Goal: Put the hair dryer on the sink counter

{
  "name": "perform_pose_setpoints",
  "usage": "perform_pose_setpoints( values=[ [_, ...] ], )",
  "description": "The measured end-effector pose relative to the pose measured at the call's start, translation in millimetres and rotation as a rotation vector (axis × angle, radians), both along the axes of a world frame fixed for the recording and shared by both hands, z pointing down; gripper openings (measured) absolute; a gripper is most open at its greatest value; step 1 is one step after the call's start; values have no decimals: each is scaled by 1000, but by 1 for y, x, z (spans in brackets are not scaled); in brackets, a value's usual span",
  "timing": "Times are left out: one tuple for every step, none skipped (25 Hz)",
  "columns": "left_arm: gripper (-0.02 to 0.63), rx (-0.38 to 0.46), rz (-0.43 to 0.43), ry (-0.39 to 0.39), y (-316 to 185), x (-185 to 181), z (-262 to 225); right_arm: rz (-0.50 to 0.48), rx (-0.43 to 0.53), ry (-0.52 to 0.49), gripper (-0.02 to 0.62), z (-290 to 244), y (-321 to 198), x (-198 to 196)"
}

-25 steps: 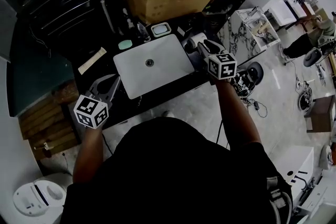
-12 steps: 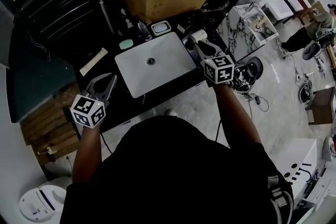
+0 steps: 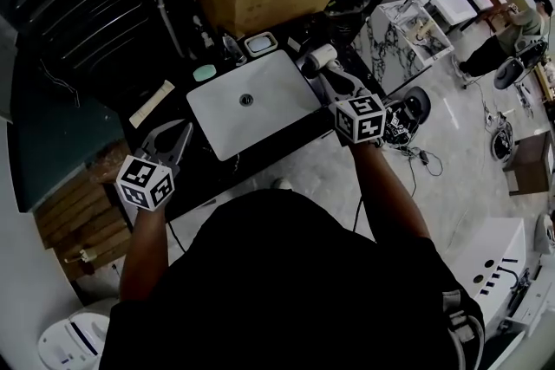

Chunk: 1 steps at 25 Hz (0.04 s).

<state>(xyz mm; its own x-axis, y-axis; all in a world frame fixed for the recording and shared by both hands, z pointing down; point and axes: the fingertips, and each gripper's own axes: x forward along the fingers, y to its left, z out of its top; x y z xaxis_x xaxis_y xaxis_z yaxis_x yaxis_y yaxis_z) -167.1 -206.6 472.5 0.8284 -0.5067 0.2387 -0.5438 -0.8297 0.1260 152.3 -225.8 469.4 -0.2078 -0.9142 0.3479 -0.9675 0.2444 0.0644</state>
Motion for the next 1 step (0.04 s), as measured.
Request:
perform_pose_setpoints(
  values=[
    [14,2,2,1,0,0,-1,1,4,-4,44,-1,1,-1]
  ],
)
